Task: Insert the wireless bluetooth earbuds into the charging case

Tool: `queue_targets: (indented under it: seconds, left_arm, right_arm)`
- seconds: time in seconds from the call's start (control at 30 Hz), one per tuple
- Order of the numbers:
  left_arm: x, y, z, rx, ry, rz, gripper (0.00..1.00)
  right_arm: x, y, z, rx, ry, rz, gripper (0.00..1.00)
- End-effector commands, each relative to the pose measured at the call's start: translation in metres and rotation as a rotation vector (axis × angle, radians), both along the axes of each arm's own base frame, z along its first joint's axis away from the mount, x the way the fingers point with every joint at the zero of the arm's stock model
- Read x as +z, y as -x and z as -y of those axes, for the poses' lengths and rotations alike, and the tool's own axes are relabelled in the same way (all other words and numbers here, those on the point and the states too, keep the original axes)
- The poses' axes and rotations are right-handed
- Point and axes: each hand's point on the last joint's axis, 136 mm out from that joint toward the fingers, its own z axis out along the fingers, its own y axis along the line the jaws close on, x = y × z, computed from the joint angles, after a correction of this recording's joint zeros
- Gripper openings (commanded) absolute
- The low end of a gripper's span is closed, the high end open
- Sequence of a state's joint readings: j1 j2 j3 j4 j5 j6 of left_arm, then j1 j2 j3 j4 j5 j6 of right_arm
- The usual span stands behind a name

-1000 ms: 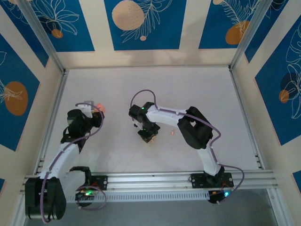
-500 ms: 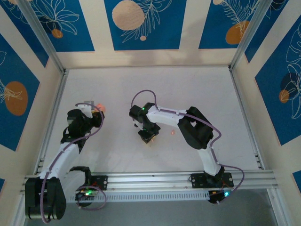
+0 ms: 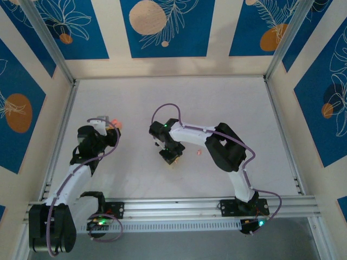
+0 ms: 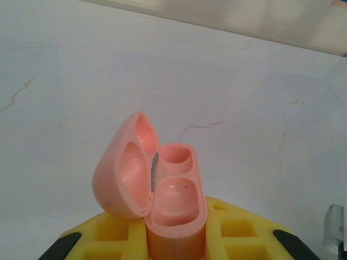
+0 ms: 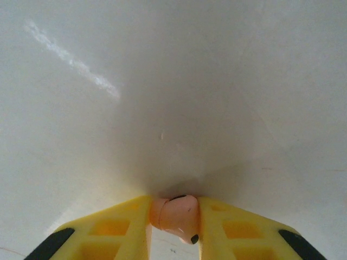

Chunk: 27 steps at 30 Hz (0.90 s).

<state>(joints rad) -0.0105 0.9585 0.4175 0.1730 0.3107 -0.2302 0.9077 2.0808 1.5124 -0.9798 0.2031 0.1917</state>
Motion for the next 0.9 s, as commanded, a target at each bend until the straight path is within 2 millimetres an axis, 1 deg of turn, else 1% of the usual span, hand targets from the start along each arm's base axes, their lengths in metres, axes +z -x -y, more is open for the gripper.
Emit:
queue_targets:
  seconds: [0.0,0.1,0.17,0.27,0.47,0.63,0.73,0.87]
  left_arm:
    - [0.015,-0.005,0.009,-0.045,0.021,0.043,0.21]
    - [0.016,-0.003,0.021,-0.099,0.031,0.049,0.21]
    - [0.019,-0.001,0.034,-0.16,0.058,0.068,0.21]
    - [0.021,0.003,0.06,-0.275,0.09,0.084,0.21]
    - [0.022,0.021,0.115,-0.538,0.098,0.124,0.21]
    - [0.021,0.037,0.154,-0.727,0.116,0.165,0.21]
    - [0.02,0.049,0.174,-0.836,0.095,0.19,0.21]
    - [0.021,0.06,0.193,-0.941,0.085,0.224,0.21]
  right_arm:
    - [0.014,-0.007,-0.005,-0.025,-0.08,0.054,0.26]
    - [0.029,-0.014,-0.008,-0.06,-0.181,0.087,0.26]
    - [0.041,-0.02,-0.01,-0.079,-0.259,0.111,0.26]
    - [0.061,-0.029,-0.009,-0.103,-0.385,0.156,0.25]
    - [0.11,-0.043,-0.008,-0.08,-0.657,0.255,0.24]
    - [0.159,-0.056,-0.004,-0.034,-0.886,0.344,0.24]
    - [0.186,-0.056,-0.003,0.024,-0.993,0.398,0.24]
    - [0.211,-0.051,-0.002,0.099,-1.088,0.447,0.24]
